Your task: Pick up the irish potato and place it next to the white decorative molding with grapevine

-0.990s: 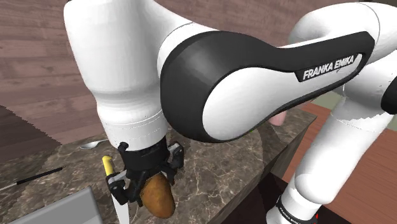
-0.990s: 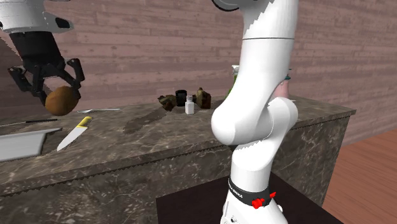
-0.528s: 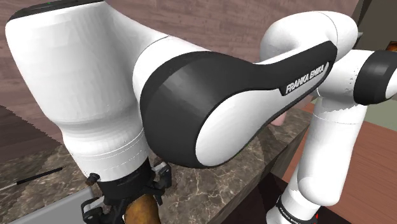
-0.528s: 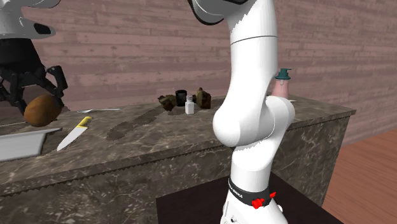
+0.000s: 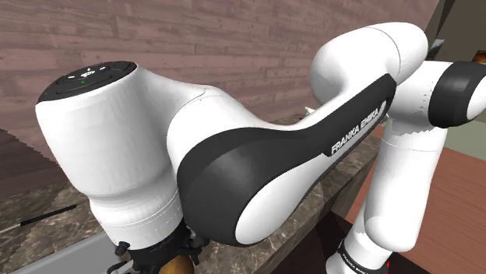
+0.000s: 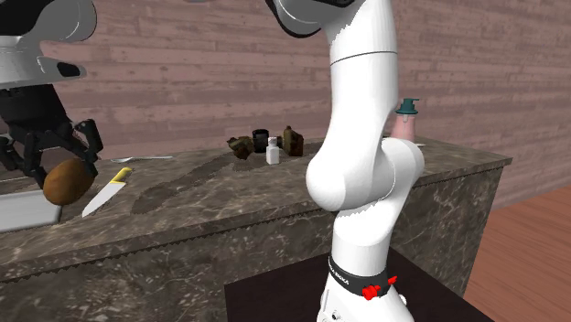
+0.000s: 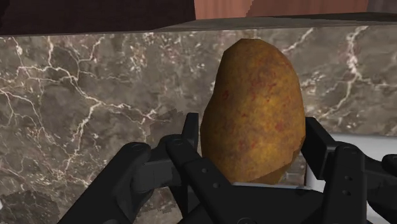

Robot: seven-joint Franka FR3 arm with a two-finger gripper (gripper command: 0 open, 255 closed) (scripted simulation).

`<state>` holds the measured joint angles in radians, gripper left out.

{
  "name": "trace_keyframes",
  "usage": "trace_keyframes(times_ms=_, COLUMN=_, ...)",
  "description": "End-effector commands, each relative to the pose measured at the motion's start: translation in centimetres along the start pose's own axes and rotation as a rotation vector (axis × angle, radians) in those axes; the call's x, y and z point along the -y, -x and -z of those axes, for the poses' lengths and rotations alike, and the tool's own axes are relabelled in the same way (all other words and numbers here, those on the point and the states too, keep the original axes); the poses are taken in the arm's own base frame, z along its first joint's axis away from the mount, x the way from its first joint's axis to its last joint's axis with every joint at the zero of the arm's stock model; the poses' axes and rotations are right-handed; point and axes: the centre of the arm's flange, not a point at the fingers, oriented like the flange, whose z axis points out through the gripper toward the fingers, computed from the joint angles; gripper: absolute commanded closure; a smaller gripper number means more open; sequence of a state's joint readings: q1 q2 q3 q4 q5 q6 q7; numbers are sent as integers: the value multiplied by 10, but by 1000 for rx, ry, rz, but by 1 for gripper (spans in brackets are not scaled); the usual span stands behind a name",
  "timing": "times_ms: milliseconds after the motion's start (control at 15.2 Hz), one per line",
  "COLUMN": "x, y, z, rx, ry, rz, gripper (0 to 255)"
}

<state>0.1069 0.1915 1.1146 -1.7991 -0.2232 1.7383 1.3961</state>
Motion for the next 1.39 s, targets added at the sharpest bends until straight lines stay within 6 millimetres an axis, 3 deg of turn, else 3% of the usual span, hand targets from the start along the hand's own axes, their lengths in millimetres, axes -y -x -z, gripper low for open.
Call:
trace_keyframes(times_ms=0, x=2, y=0, z=-11, rx=0, ry=-1, rz=0, gripper=255)
trace_keyframes(times_ms=660, x=10, y=1, z=-65, rx=0, ry=-1, rz=0, gripper=255)
trace_keyframes(times_ms=1188, x=10, y=1, z=-65, rx=0, ry=-1, rz=0, gripper=255)
trace_keyframes(times_ms=1254, x=10, y=1, z=-65, rx=0, ry=-1, rz=0, gripper=0)
trace_keyframes(times_ms=1320, x=10, y=1, z=-65, rx=0, ry=-1, rz=0, gripper=0)
